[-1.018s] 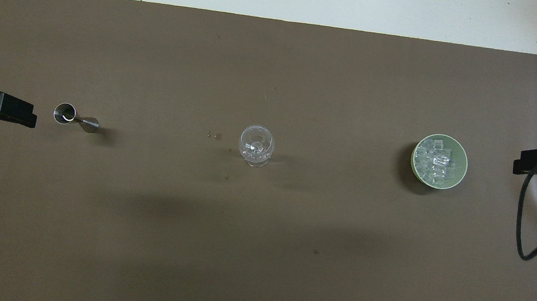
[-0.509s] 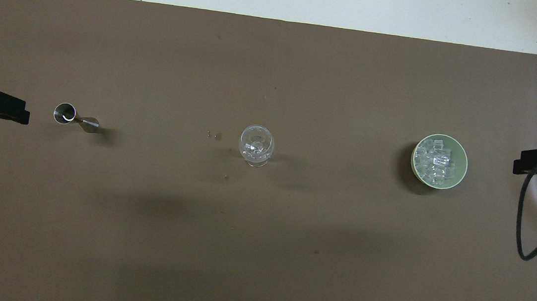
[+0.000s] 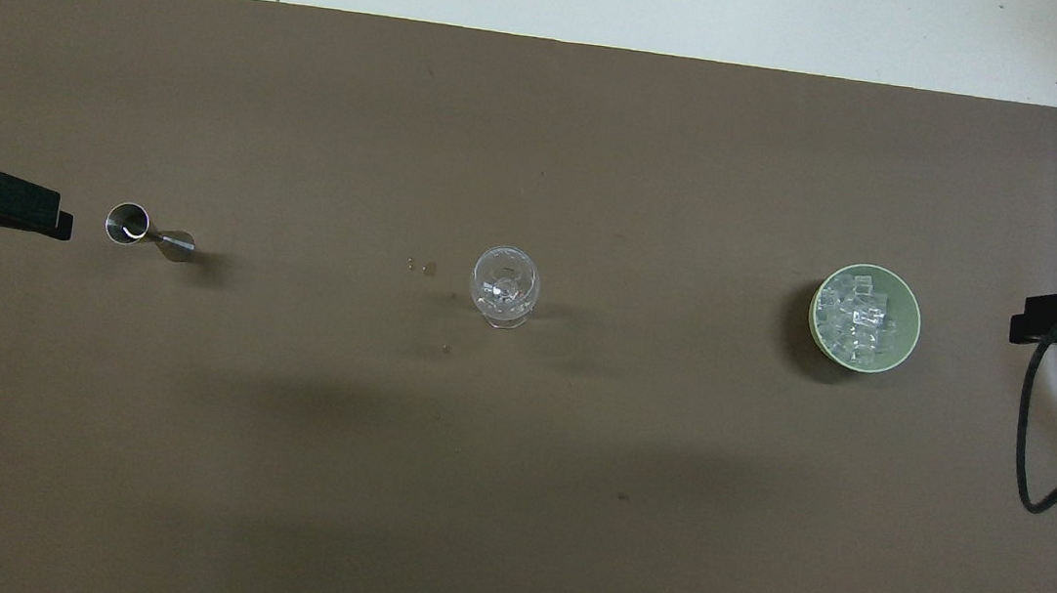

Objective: Pour wine and add ice with both arms

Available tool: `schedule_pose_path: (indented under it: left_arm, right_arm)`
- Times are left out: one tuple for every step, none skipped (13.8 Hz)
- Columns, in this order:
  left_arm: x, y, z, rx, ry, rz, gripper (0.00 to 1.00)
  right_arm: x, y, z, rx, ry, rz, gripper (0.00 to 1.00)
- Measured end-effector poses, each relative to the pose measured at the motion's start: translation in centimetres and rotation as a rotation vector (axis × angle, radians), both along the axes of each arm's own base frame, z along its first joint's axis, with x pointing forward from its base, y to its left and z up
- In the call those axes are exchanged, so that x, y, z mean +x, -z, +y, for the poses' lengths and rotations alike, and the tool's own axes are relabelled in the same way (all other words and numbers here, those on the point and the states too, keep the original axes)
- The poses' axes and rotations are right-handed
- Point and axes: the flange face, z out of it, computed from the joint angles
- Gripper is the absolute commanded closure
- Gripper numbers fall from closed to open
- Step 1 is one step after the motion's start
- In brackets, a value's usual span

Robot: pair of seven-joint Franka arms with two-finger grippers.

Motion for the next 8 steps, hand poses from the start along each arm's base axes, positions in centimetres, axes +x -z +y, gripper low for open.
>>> schedule_pose_path:
  left_arm:
    - [0.1, 0.0, 0.9, -0.019, -0.026, -0.004, 0.0]
    - [0.1, 0.1, 1.9, -0.037, -0.055, -0.005, 0.0]
    - [0.1, 0.2, 2.8, -0.054, -0.083, -0.004, 0.0]
    - [0.1, 0.4, 3.6, -0.066, -0.106, -0.001, 0.0]
    - [0.0, 0.6, 4.3, -0.073, -0.123, 0.002, 0.0]
    - [0.0, 0.8, 4.8, -0.076, -0.135, 0.005, 0.0]
    - [-0.1, 0.9, 5.2, -0.078, -0.146, 0.007, 0.0]
    - [-0.1, 0.9, 5.6, -0.079, -0.157, 0.008, 0.0]
  right_arm:
    - [0.0, 0.0, 0.0, 0.0, -0.001, 0.0, 0.0]
    - [0.0, 0.0, 0.1, 0.0, -0.001, 0.001, 0.0]
    - [0.0, 0.2, 0.1, 0.0, -0.002, 0.003, 0.0]
    - [0.0, 0.3, 0.1, 0.0, -0.002, 0.006, 0.0]
    - [0.0, 0.5, 0.1, 0.0, -0.002, 0.01, 0.0]
    - [0.0, 0.8, 0.1, 0.001, -0.002, 0.015, 0.0]
    - [-0.1, 0.9, 0.1, 0.001, -0.002, 0.019, 0.0]
    - [-0.2, 1.1, 0.1, 0.001, -0.002, 0.023, 0.0]
